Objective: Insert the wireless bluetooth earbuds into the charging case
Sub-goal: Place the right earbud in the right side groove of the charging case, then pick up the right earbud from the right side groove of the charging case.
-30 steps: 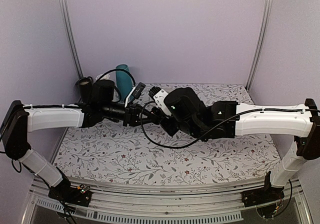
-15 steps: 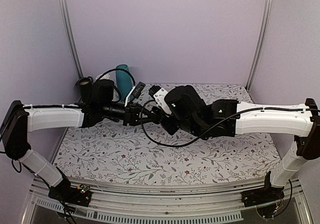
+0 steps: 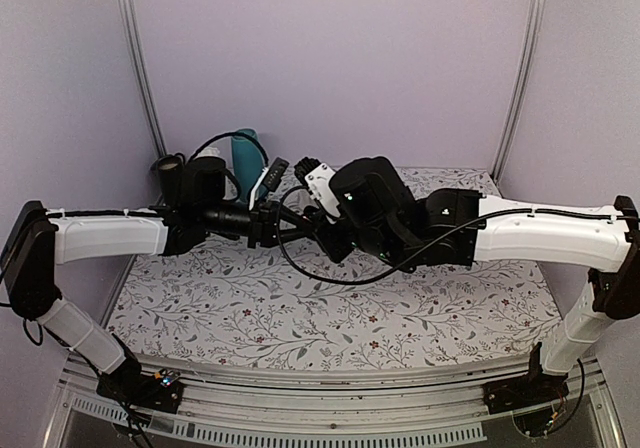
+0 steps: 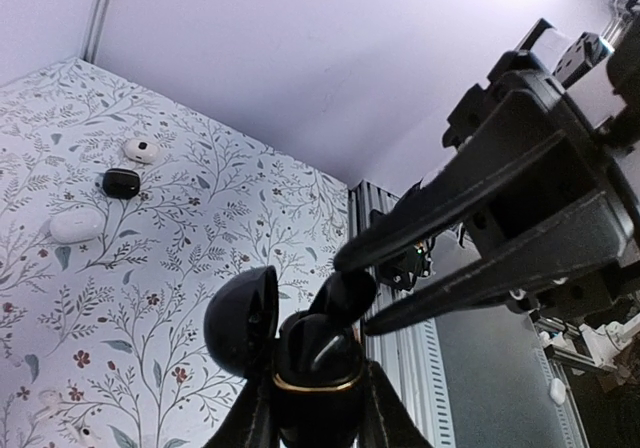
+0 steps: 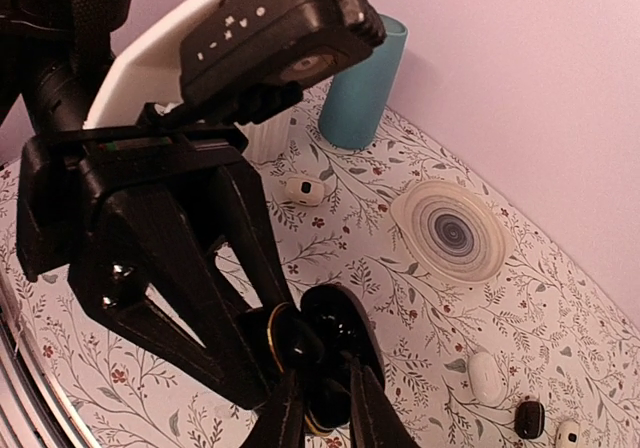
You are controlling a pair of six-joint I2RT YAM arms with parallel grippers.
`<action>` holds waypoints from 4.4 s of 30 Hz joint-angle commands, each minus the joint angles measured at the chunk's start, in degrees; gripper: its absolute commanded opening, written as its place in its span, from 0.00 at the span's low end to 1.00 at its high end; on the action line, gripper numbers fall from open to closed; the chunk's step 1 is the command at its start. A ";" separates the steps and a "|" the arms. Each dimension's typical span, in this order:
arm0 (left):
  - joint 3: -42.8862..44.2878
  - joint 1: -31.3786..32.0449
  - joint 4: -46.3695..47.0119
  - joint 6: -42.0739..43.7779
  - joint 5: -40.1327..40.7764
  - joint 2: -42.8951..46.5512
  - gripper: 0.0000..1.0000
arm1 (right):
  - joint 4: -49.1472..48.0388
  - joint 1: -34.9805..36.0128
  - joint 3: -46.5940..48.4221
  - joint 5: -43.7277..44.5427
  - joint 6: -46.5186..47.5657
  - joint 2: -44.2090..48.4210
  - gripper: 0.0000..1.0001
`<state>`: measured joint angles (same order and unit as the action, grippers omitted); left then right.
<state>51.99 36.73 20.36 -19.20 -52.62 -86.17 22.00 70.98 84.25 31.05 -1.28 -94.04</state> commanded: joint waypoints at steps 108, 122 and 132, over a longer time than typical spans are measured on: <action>-1.42 2.12 46.55 -14.11 8.84 -12.79 0.00 | 0.09 -19.85 1.71 -32.70 -17.48 0.88 0.18; -2.05 2.12 48.32 -12.70 7.94 -12.95 0.00 | 0.06 -19.91 0.86 -33.09 -18.04 3.69 0.18; -3.04 2.03 50.98 -10.44 6.73 -12.10 0.00 | -0.31 -19.93 -0.17 -33.35 -19.06 7.20 0.18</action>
<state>48.95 38.15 67.02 -31.48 -44.58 -98.72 22.50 51.24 84.79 -2.02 -19.40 -89.76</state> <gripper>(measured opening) 0.227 0.180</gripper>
